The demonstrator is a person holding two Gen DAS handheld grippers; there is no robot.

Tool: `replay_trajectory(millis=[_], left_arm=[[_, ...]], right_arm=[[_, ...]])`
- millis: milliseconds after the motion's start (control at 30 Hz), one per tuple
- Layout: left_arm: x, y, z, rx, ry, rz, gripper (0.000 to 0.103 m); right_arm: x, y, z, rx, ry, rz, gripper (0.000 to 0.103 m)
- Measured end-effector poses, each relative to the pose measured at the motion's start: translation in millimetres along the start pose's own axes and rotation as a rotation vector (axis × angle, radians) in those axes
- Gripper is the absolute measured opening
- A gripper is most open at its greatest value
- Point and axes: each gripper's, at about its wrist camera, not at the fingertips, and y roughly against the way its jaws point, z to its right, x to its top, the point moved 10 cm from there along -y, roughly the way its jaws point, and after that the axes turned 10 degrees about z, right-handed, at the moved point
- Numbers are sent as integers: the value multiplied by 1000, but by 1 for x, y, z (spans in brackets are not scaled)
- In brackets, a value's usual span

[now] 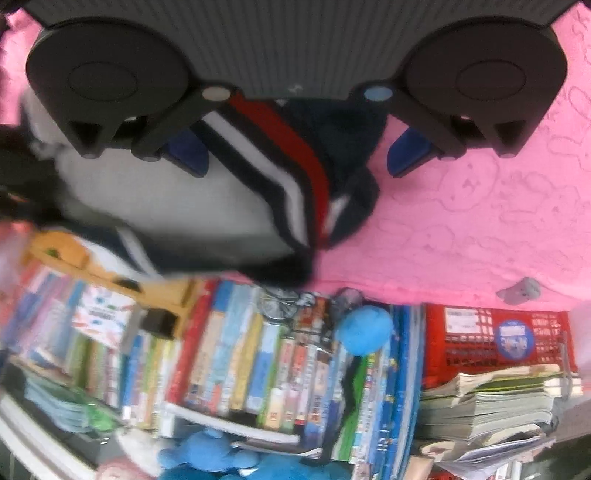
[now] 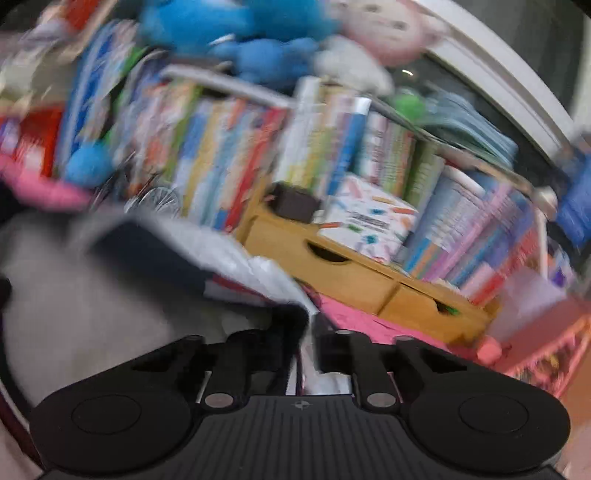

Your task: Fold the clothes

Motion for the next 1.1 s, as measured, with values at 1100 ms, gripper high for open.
replay_trajectory(millis=[1100], left_arm=[[-58,88,-44,-39,-279,31,94]], right_arm=[[-124,150,78,-37,-194,-215,26]])
